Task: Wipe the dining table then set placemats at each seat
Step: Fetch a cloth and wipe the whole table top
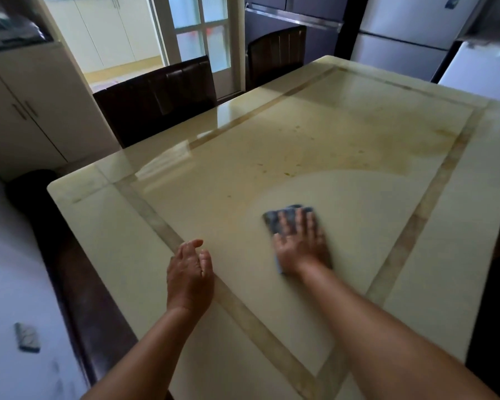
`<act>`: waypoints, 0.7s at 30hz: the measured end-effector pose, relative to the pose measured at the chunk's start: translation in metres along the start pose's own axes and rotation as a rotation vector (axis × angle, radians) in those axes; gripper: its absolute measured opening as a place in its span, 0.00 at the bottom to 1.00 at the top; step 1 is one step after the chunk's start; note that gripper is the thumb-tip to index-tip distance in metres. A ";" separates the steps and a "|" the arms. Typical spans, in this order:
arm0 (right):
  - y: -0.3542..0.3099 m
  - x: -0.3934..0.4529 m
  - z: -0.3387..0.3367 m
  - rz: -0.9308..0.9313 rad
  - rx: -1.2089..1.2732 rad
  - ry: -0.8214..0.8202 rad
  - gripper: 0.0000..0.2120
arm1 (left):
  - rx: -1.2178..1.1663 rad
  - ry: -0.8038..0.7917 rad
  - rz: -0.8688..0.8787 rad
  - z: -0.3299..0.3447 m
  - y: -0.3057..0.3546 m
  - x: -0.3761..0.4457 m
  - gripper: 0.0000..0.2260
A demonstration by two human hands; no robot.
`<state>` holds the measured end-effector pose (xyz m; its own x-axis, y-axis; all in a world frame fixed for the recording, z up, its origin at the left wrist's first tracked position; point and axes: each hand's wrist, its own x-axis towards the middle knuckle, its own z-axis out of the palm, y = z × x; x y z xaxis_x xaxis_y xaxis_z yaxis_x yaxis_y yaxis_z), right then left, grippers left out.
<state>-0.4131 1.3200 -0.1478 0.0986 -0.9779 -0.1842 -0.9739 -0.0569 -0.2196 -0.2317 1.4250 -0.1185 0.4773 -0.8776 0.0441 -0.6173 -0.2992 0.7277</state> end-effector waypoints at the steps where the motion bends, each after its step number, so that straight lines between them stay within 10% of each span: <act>1: -0.024 -0.012 0.007 -0.096 0.000 -0.026 0.28 | 0.026 0.003 -0.007 -0.004 -0.002 -0.001 0.13; 7: -0.113 -0.095 0.044 -0.459 0.031 -0.132 0.29 | 0.146 0.022 -0.059 -0.030 -0.020 -0.003 0.15; 21: -0.132 -0.067 0.038 -0.471 -0.055 -0.116 0.27 | 0.281 0.073 -0.161 -0.080 -0.071 0.008 0.14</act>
<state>-0.2833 1.4004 -0.1433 0.5503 -0.8147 -0.1831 -0.8270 -0.5015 -0.2539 -0.1336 1.4692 -0.1149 0.6199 -0.7847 -0.0002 -0.6739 -0.5325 0.5122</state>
